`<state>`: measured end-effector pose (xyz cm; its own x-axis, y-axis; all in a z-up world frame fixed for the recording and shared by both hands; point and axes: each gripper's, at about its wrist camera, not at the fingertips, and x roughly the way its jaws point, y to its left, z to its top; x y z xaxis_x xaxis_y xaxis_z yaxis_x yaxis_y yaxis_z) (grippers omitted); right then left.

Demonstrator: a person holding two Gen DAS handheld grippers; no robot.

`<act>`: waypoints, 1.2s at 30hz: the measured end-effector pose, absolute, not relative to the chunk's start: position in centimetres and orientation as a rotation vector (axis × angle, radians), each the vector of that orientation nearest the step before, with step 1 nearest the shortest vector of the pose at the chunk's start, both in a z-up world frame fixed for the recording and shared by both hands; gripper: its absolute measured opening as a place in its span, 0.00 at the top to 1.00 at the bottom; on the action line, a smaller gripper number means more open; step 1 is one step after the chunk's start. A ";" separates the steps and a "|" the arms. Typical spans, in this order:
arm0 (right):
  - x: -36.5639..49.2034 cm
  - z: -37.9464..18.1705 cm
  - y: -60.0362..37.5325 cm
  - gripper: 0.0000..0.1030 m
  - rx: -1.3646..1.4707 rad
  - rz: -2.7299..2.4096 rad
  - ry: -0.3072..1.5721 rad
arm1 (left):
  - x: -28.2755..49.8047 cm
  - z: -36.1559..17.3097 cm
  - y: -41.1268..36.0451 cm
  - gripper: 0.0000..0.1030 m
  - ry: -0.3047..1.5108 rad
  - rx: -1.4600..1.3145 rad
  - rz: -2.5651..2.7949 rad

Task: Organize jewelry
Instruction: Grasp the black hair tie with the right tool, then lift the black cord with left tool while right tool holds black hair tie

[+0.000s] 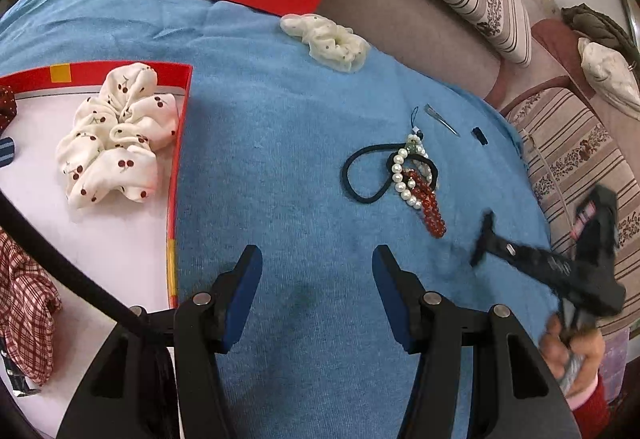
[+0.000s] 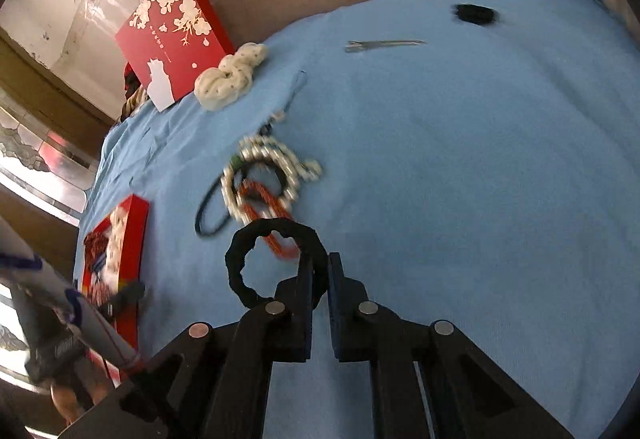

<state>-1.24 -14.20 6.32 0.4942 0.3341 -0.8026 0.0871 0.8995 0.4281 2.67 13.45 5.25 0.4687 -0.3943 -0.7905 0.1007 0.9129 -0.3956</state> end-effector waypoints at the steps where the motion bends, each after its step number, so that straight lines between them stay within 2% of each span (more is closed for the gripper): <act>1: -2.0 6.3 -14.5 0.93 0.446 0.151 1.055 | 2.6 5.2 13.3 0.46 1.043 -0.309 -0.309; 11: -6.1 5.3 -16.3 0.92 0.352 0.078 1.051 | 3.2 5.2 11.1 0.46 1.057 -0.209 -0.293; 20: -6.3 4.5 -16.3 0.92 0.373 0.097 1.016 | 10.5 3.6 7.3 0.46 1.094 -0.167 -0.257; 22: -6.4 4.3 -16.4 0.92 0.379 0.100 1.013 | 11.6 3.6 5.5 0.51 1.096 -0.117 -0.259; 23: -6.4 4.3 -16.4 0.92 0.383 0.101 1.010 | 11.8 3.5 5.0 0.64 1.101 -0.095 -0.256; 24: -6.4 4.2 -16.4 0.92 0.385 0.101 1.008 | 12.0 3.3 4.2 0.86 1.107 -0.055 -0.242; 25: -6.5 4.2 -16.5 0.92 0.389 0.099 1.006 | 11.9 3.2 3.5 0.98 1.109 0.004 -0.213; 29: -6.8 4.3 -16.6 0.92 0.403 0.092 1.002 | 9.5 4.0 3.6 0.97 1.122 -0.015 -0.241; 36: -9.6 5.0 -17.0 0.92 0.425 0.108 1.004 | 0.5 6.2 6.5 0.97 1.116 -0.068 -0.292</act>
